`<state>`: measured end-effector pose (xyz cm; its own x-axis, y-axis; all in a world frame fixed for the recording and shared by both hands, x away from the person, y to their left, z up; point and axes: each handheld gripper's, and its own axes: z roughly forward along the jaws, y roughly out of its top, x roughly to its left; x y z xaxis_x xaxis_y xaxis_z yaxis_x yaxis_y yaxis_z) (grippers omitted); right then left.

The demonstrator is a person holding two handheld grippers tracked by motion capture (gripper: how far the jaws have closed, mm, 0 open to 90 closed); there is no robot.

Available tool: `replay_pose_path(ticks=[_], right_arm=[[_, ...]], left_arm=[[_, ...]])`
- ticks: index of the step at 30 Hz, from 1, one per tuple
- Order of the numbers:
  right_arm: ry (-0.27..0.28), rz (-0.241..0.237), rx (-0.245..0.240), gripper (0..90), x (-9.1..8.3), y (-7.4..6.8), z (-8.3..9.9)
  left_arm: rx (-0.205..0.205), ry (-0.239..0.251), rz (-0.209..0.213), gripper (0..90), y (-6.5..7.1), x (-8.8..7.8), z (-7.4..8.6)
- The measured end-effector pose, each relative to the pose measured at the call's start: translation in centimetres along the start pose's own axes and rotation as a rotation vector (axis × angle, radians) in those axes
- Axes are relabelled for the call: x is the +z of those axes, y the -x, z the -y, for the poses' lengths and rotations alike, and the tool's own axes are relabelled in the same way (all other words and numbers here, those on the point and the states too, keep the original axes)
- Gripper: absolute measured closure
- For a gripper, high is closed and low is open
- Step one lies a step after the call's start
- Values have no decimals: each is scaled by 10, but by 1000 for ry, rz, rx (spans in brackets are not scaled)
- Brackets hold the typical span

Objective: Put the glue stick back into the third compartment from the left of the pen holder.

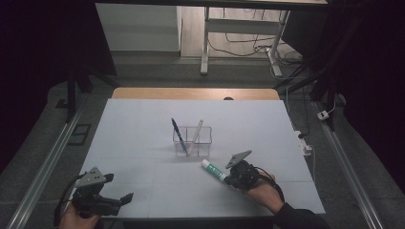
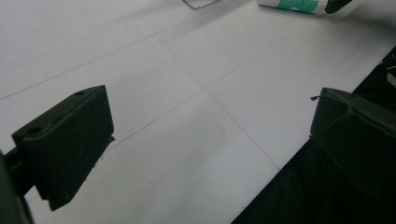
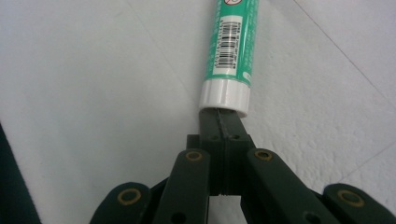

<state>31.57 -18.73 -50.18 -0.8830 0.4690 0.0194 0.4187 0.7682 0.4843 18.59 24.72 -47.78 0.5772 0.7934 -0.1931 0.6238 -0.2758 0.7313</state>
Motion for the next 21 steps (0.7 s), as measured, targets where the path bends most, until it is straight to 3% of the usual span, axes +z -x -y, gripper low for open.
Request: replay_pose_path(ticks=[9, 14, 21], right_arm=[[6, 6, -1, 830, -8, 3, 0], [58, 12, 26, 703, -21, 6, -4], [107, 22, 65, 467, -19, 7, -18]], left_arm=[[-5, 5, -1, 0, -1, -1, 0], [-7, 3, -1, 0, -1, 0, 0], [-10, 3, -3, 0, -1, 0, 0]])
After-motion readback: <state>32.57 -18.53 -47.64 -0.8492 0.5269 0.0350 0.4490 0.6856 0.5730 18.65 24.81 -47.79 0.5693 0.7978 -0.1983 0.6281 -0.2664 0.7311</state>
